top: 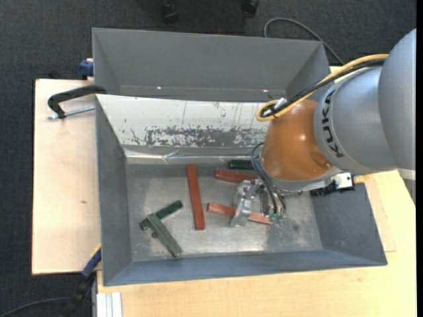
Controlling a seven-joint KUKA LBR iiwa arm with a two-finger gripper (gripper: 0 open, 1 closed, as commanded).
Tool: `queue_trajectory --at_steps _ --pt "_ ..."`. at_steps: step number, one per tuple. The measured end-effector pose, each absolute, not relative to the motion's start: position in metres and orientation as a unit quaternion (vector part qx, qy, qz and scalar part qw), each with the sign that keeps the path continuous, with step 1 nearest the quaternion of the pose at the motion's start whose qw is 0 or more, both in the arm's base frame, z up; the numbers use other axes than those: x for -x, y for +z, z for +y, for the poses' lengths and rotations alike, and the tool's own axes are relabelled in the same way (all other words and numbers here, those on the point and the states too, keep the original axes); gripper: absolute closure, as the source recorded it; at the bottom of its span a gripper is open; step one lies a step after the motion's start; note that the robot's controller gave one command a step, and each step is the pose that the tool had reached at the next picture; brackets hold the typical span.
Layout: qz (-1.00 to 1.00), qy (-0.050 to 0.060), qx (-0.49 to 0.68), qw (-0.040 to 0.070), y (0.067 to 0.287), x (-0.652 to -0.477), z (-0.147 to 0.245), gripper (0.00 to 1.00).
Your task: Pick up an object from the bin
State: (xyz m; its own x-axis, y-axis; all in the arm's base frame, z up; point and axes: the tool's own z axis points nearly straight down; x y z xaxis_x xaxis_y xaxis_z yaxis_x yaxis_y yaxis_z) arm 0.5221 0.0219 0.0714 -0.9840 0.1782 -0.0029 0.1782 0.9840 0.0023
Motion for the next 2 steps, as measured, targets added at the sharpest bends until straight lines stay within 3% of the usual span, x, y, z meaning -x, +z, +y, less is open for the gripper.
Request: queue_trajectory --at_steps 2 --pt "0.996 0.001 -0.089 0.005 0.177 -0.527 0.023 1.0"
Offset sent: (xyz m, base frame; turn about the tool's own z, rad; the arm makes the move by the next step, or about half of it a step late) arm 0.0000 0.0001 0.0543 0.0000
